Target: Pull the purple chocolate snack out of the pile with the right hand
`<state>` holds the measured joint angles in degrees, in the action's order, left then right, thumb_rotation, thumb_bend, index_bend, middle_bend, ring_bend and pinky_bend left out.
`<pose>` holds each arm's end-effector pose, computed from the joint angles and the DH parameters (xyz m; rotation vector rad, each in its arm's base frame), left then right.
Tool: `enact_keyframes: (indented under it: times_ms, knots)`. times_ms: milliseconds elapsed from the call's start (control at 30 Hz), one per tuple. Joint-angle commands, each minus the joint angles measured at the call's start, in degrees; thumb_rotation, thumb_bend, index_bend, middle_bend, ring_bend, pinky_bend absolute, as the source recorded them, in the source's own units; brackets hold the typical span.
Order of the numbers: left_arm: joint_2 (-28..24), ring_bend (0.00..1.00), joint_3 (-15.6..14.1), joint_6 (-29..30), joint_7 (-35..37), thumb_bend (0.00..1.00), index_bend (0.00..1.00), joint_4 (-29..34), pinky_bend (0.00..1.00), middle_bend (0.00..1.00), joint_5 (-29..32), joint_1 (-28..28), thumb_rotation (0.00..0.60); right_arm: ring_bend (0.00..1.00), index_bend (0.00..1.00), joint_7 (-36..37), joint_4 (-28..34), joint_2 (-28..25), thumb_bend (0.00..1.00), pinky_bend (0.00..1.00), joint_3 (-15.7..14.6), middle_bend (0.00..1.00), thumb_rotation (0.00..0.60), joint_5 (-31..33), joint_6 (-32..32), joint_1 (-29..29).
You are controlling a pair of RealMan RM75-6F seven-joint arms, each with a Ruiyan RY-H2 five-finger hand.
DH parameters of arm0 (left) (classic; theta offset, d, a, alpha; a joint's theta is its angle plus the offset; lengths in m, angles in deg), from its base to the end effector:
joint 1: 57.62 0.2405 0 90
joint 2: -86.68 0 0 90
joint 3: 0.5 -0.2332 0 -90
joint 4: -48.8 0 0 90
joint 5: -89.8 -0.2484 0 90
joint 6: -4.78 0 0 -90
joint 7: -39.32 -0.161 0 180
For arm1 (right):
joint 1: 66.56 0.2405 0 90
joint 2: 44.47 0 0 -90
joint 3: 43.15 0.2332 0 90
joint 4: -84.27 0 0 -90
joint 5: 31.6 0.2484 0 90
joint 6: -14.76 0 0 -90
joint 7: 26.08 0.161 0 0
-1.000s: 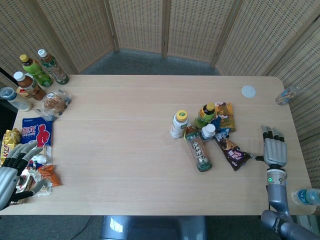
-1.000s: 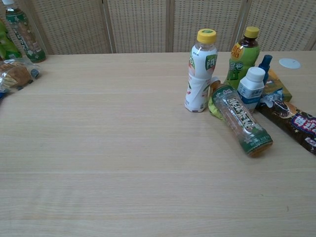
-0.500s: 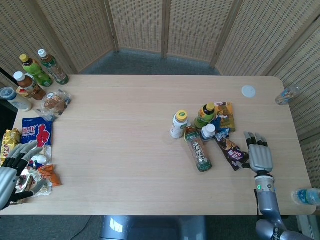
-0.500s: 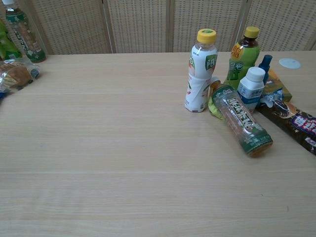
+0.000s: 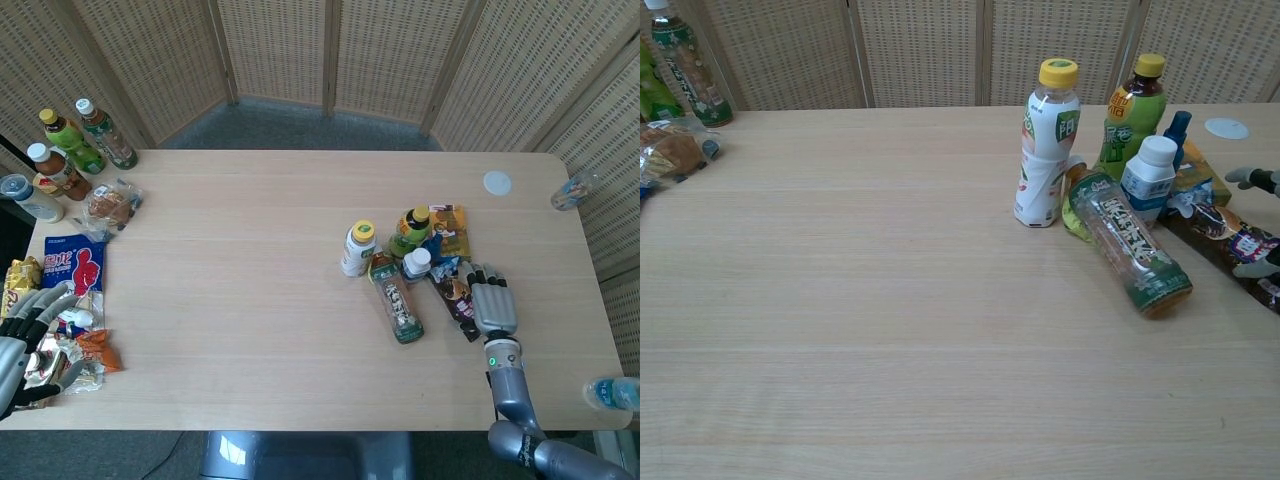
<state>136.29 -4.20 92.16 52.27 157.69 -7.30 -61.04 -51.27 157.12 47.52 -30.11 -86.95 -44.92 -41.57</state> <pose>-0.2502 0.1593 0.1389 -1.4644 -1.1249 -1.1227 -0.2847 -0.3282 -0.0318 1.4407 -1.0785 0.5867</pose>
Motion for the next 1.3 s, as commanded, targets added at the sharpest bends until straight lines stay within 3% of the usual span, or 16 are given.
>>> enact_keyframes:
  times_ms: [33,133,267,400,600,733,900,1133,1300]
  knots:
    - [-0.1,0.0,0.0,0.0,-0.1,0.35,0.13,0.1,0.0,0.06,-0.1,0.0,0.6,0.0,0.0,0.3,-2.0,0.9,0.0,0.23,0.2,0.0,0.584,1.0,1.2,0.8]
    - [-0.3,0.0,0.1,0.1,-0.2,0.35,0.13,0.3,0.0,0.06,0.0,0.0,0.6,0.0,0.0,1.2,-3.8,1.3,0.0,0.34,0.4,0.02,0.6,1.6,2.1,1.3]
    - [-0.3,0.0,0.1,0.0,-0.4,0.35,0.13,0.6,0.0,0.06,0.1,0.0,0.6,0.17,0.02,3.0,-6.3,2.1,0.0,0.53,0.5,0.23,0.6,1.8,2.8,1.5]
    - [-0.4,0.0,0.1,-0.2,-0.7,0.35,0.13,0.8,0.0,0.06,0.2,-0.1,0.6,0.37,0.18,4.6,-8.1,2.9,0.0,0.7,0.5,0.42,0.6,1.5,2.9,1.5]
    - [-0.6,0.0,0.2,-0.5,-0.7,0.35,0.13,1.1,0.0,0.06,0.2,-0.3,0.6,0.46,0.29,6.0,-9.6,3.3,0.0,0.79,0.5,0.5,0.6,2.4,4.2,1.5]
    - [-0.7,0.0,0.2,-0.3,-0.6,0.35,0.13,1.2,0.0,0.06,0.3,-0.2,0.6,0.64,0.44,7.8,-9.5,3.1,0.0,0.97,0.7,0.65,0.6,0.9,2.7,1.2]
    - [-0.5,0.0,0.3,-0.4,-0.5,0.35,0.12,1.1,0.0,0.06,0.3,-0.3,0.6,0.77,0.55,9.1,-7.5,1.3,0.0,1.0,1.4,0.77,0.6,-0.2,0.5,0.5]
    - [-0.3,0.0,0.4,-0.7,-0.5,0.35,0.12,0.9,0.0,0.06,0.4,-0.5,0.6,0.79,0.57,10.1,-2.1,-2.7,0.0,1.0,2.8,0.8,0.6,-0.9,-3.8,-1.1]
    - [-0.3,0.0,0.3,-0.6,-0.4,0.35,0.12,0.9,0.0,0.06,0.4,-0.4,0.6,0.8,0.57,11.1,5.8,-8.0,0.0,1.0,4.7,0.8,0.6,-2.4,-8.9,-3.0]
